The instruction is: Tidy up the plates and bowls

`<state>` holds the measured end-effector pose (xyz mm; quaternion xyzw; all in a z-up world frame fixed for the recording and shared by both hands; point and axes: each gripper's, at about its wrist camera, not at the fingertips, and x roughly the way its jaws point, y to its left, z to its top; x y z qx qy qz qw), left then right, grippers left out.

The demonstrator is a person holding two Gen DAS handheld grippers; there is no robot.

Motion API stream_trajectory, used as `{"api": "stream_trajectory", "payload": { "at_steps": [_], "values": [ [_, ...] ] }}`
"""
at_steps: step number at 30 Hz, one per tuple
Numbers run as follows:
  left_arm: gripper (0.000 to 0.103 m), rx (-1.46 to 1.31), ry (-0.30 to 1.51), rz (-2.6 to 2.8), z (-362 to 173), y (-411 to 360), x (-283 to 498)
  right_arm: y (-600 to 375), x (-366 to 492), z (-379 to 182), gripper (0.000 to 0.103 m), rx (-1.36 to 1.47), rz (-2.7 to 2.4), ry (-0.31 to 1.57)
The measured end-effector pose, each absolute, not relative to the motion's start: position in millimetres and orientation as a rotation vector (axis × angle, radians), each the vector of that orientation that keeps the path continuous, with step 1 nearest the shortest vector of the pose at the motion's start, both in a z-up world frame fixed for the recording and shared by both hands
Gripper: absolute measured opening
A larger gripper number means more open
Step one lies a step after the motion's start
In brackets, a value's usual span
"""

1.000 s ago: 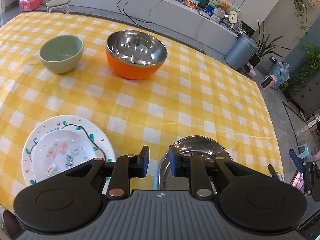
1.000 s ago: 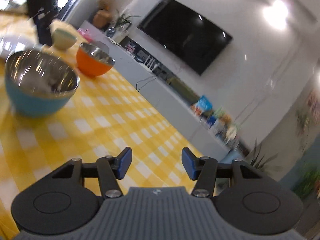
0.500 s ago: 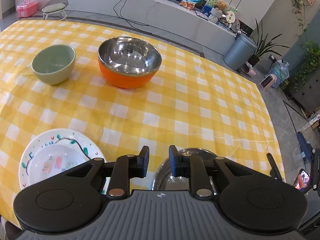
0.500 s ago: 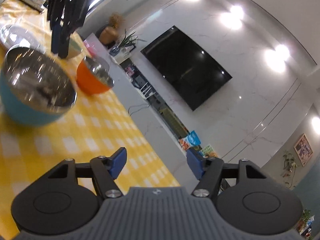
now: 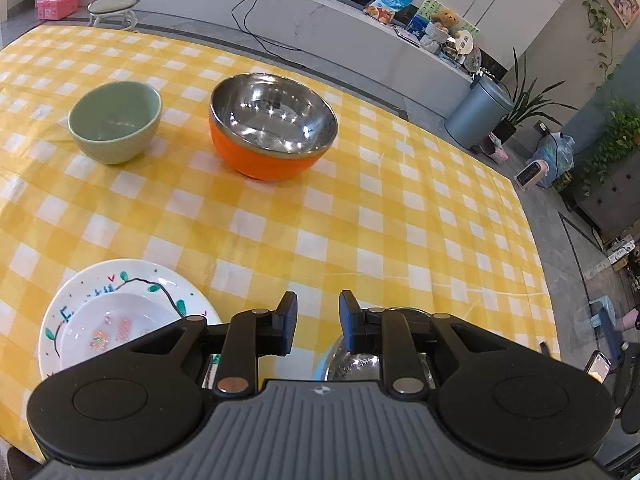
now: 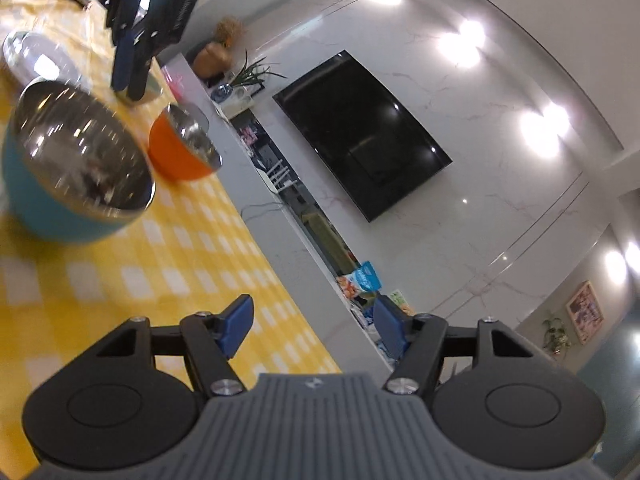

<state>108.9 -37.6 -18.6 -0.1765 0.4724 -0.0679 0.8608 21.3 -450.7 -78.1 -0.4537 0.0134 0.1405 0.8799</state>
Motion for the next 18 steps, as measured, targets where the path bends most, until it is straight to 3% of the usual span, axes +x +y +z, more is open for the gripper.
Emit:
{"api": "stream_trajectory", "payload": {
  "at_steps": [18],
  "values": [
    [0.025, -0.331, 0.994, -0.127, -17, -47, 107, -452, 18, -95, 0.066, -0.822, 0.076, -0.001]
  ]
}}
